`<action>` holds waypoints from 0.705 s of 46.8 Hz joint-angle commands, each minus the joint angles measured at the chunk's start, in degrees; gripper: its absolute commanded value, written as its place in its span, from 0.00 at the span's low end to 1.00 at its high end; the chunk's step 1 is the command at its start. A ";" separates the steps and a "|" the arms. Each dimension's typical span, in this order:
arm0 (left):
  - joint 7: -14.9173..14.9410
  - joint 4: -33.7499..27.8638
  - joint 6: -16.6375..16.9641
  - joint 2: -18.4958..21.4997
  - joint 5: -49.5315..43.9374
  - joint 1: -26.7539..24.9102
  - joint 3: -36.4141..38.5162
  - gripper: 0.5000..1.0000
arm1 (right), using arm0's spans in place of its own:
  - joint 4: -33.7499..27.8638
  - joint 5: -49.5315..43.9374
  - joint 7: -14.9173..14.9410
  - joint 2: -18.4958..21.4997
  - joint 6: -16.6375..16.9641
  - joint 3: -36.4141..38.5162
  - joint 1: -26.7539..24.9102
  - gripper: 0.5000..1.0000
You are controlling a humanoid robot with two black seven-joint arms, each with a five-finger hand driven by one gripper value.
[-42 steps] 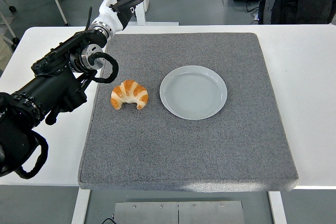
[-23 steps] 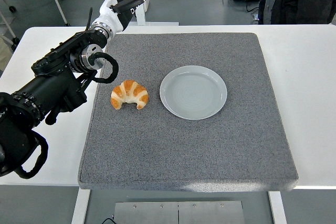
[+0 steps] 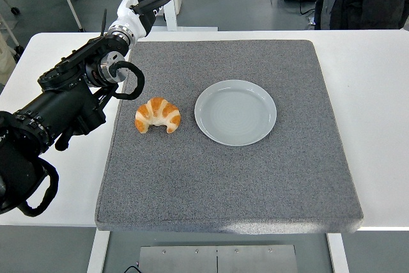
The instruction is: Place the bread on the plate
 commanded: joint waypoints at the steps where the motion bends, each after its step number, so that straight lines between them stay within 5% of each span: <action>1: 0.02 -2.22 0.01 -0.01 0.42 -0.03 1.24 1.00 | -0.01 0.02 0.03 0.00 0.00 0.00 0.00 1.00; 15: 0.46 -12.58 0.27 0.08 0.77 -0.99 4.22 1.00 | -0.01 -0.07 0.03 0.00 0.00 0.00 0.00 1.00; 33: 2.13 -26.74 0.27 10.18 5.51 -1.78 12.84 1.00 | -0.01 -0.07 0.03 0.00 0.00 0.00 0.00 1.00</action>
